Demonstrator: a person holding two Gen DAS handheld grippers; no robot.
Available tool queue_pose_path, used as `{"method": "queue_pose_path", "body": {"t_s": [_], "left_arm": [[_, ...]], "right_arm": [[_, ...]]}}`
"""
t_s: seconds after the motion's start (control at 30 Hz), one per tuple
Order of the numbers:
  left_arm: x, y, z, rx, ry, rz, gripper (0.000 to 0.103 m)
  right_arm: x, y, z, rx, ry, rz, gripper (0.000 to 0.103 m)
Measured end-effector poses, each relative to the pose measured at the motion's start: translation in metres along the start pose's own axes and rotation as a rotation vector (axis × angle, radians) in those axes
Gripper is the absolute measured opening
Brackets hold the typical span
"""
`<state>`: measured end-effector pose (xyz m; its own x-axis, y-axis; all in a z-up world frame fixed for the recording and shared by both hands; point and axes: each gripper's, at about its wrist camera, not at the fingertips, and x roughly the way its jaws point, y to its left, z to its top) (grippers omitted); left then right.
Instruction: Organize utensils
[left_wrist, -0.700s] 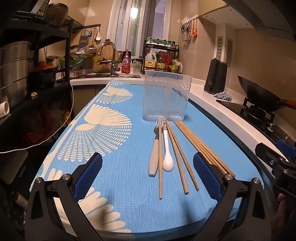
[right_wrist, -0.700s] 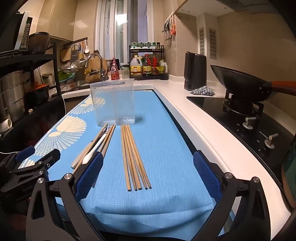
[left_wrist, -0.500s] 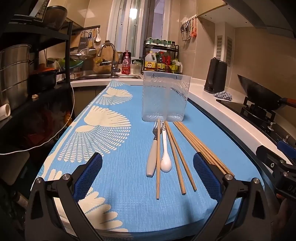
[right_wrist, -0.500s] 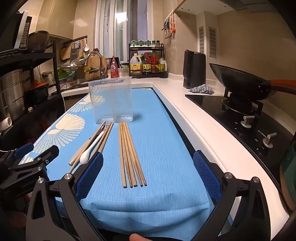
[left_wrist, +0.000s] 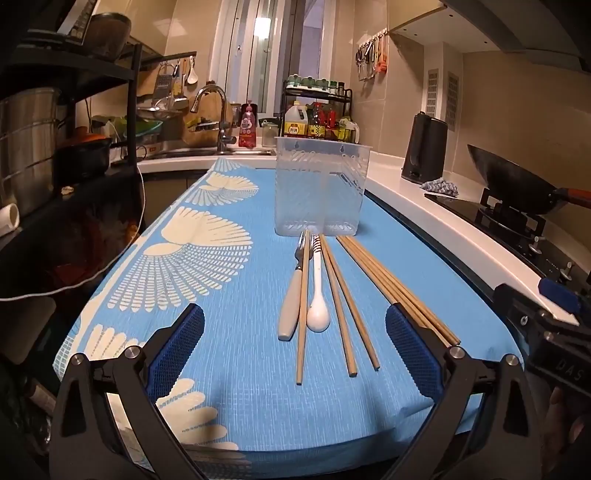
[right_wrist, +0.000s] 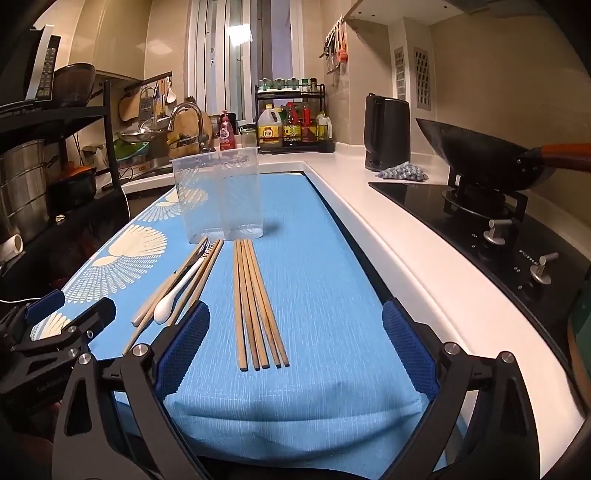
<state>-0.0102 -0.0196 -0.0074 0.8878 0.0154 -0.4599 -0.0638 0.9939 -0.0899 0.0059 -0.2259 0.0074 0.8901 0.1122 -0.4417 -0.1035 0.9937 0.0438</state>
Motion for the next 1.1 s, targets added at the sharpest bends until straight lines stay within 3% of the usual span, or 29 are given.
{"method": "queue_pose_path", "body": {"t_s": [0.27, 0.53, 1.1], "left_arm": [[0.003, 0.008, -0.003, -0.016, 0.022, 0.010, 0.096], [0.004, 0.011, -0.003, -0.017, 0.016, 0.012, 0.096], [-0.005, 0.001, 0.001, 0.004, -0.006, -0.003, 0.096]], "right_arm": [[0.005, 0.012, -0.009, -0.018, 0.007, 0.010, 0.093], [0.006, 0.016, -0.009, -0.019, 0.007, 0.020, 0.084], [-0.005, 0.014, -0.007, -0.018, -0.011, 0.029, 0.079]]}}
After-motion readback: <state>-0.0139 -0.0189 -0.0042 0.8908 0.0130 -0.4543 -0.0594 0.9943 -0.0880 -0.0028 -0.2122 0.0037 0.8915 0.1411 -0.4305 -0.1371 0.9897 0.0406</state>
